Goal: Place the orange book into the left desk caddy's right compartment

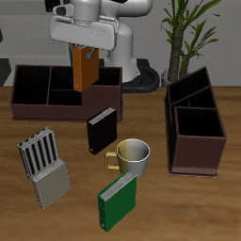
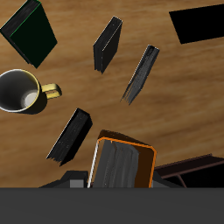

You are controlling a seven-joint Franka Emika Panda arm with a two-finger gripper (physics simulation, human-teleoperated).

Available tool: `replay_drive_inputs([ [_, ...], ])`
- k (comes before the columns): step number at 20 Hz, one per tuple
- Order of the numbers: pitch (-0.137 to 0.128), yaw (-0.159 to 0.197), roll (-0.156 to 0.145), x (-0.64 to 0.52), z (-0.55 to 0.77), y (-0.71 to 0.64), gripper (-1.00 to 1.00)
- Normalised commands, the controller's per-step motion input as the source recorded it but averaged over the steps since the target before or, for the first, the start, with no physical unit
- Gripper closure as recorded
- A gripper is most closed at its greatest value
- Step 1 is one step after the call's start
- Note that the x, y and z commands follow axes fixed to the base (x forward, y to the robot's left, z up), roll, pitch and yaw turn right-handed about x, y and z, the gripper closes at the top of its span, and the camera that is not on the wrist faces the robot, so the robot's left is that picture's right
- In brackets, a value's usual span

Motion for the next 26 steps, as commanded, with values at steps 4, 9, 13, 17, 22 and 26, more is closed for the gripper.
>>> replay_drive_inputs([
  [4, 0.022, 0.051, -0.004, 0.10, 0.25, 0.78, 1.00],
  [9, 0.018, 0.064, 0.023, 0.10, 0.06, 0.82, 1.00],
  [13, 0.032, 0.061, 0.026, 0.17, 0.04, 0.95, 1.00],
  [17, 0.045, 0.031, 0.043, 0.21, 0.07, 0.71, 1.00],
  [22, 0.050, 0.028, 0.052, 0.33, 0.07, 0.74, 1.00],
  [26, 0.012, 0.019, 0.033, 0.30, 0.08, 0.30, 1.00],
])
